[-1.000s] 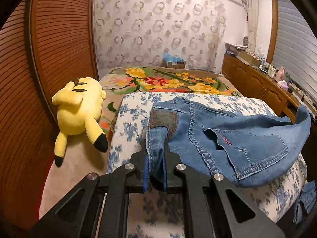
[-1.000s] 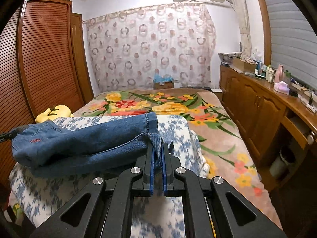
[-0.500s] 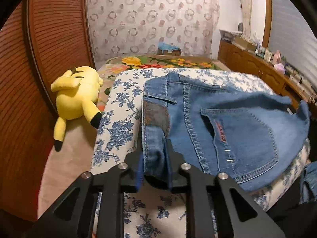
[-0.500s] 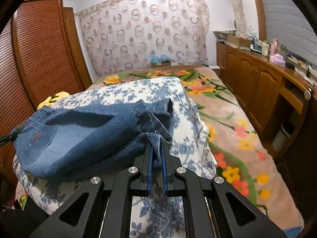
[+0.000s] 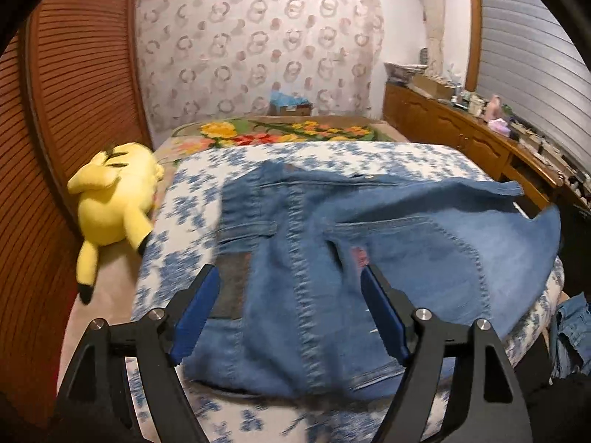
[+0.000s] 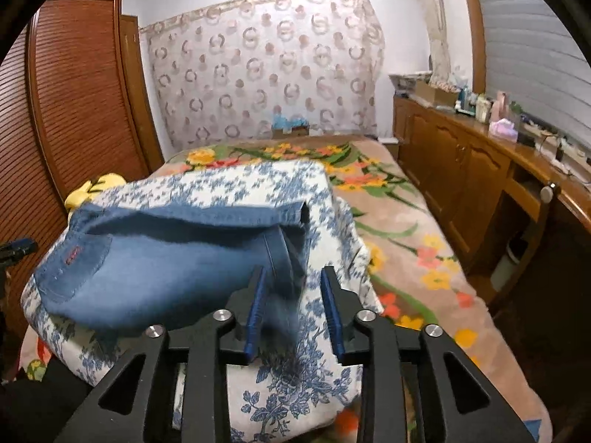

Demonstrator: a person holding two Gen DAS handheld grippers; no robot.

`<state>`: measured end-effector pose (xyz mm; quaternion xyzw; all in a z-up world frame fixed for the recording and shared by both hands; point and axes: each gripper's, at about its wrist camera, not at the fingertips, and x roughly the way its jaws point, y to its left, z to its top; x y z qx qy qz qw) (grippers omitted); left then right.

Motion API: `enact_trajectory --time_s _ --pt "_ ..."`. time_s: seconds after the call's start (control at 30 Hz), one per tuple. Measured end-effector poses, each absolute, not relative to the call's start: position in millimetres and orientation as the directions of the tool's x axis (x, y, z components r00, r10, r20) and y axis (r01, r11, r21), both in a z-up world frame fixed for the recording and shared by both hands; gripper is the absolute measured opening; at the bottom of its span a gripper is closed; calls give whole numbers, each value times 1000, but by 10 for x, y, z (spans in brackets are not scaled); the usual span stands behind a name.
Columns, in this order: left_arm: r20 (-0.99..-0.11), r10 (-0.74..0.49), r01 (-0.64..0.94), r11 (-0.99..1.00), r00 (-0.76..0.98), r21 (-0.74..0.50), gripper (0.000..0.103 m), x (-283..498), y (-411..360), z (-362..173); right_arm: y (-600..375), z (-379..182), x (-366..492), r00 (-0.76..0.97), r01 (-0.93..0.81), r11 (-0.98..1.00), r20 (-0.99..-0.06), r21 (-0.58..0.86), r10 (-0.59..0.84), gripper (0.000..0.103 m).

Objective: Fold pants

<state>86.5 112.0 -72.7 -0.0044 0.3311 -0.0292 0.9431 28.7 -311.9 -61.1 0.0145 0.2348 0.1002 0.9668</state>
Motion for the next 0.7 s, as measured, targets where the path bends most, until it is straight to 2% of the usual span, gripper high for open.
enact_trajectory --time_s 0.17,0.37,0.63,0.7 --pt "-622 -92 104 994 778 -17 79 950 855 -738 -2998 -514 348 877 -223 973 -424 57 226 34" --pt "-630 -134 152 988 765 -25 79 1032 617 -782 -2856 -571 628 870 -278 960 -413 37 268 43" --pt "-635 -156 180 983 757 -28 79 1087 453 -796 -2545 -665 1040 825 -378 926 -455 -3 336 45" --pt "-634 -159 184 983 757 -26 79 1089 407 -786 -2477 -678 1158 810 -399 917 -472 -10 347 51"
